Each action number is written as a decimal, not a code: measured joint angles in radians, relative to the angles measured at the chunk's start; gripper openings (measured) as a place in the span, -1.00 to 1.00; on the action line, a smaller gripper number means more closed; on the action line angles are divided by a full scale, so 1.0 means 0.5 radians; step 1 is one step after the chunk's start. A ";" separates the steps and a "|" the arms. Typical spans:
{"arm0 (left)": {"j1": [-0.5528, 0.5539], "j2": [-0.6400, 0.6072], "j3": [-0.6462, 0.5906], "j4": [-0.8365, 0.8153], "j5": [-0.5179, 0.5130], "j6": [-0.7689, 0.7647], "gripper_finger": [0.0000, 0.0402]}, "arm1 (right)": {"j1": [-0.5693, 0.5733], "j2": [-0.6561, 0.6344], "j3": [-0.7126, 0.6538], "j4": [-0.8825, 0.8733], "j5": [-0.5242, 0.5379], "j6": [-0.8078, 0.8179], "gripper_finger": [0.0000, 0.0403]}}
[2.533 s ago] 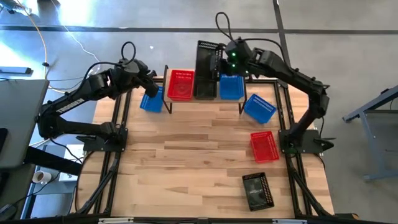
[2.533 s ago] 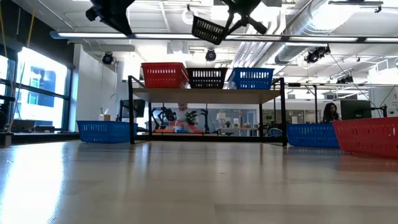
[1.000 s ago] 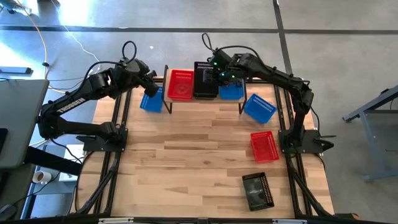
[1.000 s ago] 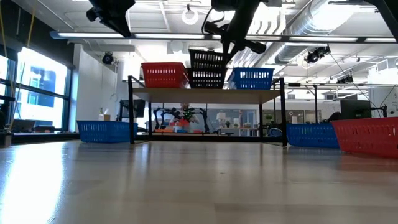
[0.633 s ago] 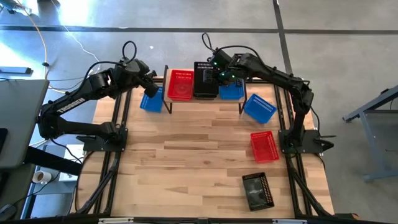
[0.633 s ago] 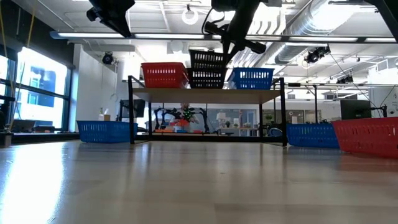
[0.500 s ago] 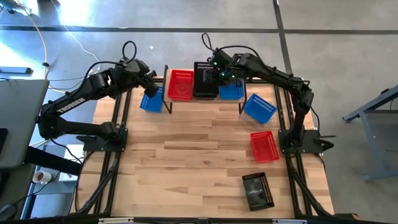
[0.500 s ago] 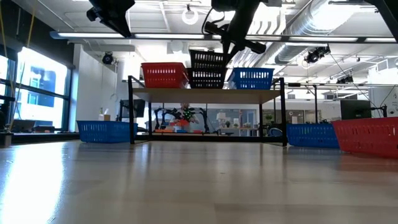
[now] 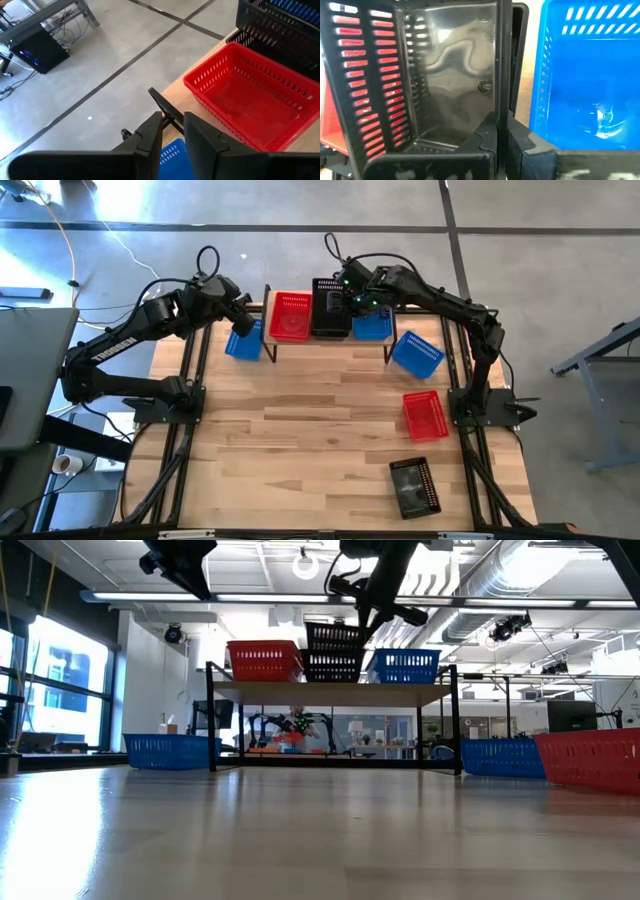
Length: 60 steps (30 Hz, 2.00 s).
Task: Stack baskets on shelf by color
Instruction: Stack the left black bin on top of the black bin on the shelf, then stack the left blue bin on top of the blue bin on the shelf
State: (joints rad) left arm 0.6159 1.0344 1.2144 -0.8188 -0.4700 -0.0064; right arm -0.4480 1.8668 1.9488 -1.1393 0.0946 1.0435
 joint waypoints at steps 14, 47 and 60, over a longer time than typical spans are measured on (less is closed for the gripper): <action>-0.001 0.000 0.000 0.001 0.049 -0.001 -0.66 | 0.021 0.000 0.000 0.002 -0.023 0.044 -0.87; -0.001 -0.002 0.000 -0.615 0.414 -0.043 -0.66 | 0.020 -0.198 0.000 0.014 -0.074 -0.771 -0.59; -0.001 -0.077 -0.232 -0.825 0.795 0.559 -0.66 | 0.019 -0.433 0.001 0.046 0.060 -1.199 -0.59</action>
State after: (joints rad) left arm 0.6155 0.9958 1.0984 -1.2314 -0.0725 0.2733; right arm -0.4385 1.6504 1.9491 -1.1163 0.1243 0.4441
